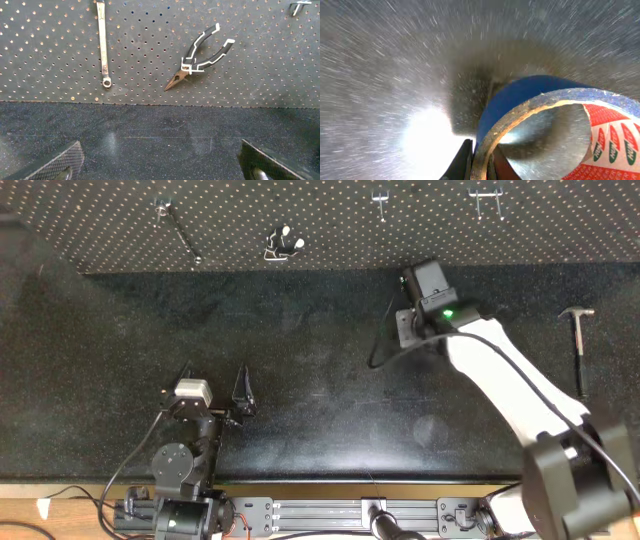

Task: Place Tools Onto Pegboard

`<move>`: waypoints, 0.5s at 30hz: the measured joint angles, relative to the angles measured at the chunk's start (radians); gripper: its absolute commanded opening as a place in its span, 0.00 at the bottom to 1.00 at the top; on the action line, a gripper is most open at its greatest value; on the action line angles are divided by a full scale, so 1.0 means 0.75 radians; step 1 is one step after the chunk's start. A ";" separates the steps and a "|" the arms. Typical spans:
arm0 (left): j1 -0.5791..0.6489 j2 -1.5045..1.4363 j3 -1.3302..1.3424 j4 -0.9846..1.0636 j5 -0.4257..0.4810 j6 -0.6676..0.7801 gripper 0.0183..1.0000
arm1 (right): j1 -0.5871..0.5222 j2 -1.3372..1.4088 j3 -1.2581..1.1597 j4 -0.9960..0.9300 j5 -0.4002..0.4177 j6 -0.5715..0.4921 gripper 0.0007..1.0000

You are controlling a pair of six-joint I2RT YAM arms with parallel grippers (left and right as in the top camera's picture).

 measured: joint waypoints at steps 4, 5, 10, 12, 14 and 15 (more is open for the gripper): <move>0.000 0.001 0.001 0.001 0.000 0.000 1.00 | 0.076 -0.607 0.015 0.255 -0.011 0.030 0.08; 0.000 0.001 0.001 0.000 0.000 0.000 1.00 | 0.123 -0.647 0.020 0.399 -0.010 0.030 0.07; 0.000 0.001 0.001 0.000 -0.001 0.000 1.00 | 0.194 -0.414 0.018 0.638 -0.018 0.022 0.08; 0.000 0.001 0.001 0.000 0.000 0.001 0.99 | 0.202 -0.335 0.017 0.721 -0.020 0.000 0.07; 0.000 0.001 0.001 0.000 0.000 0.000 1.00 | 0.202 -0.274 0.015 0.840 -0.020 -0.050 0.07; 0.000 0.001 0.001 0.000 0.000 0.000 1.00 | 0.202 -0.223 0.013 0.937 -0.016 -0.080 0.07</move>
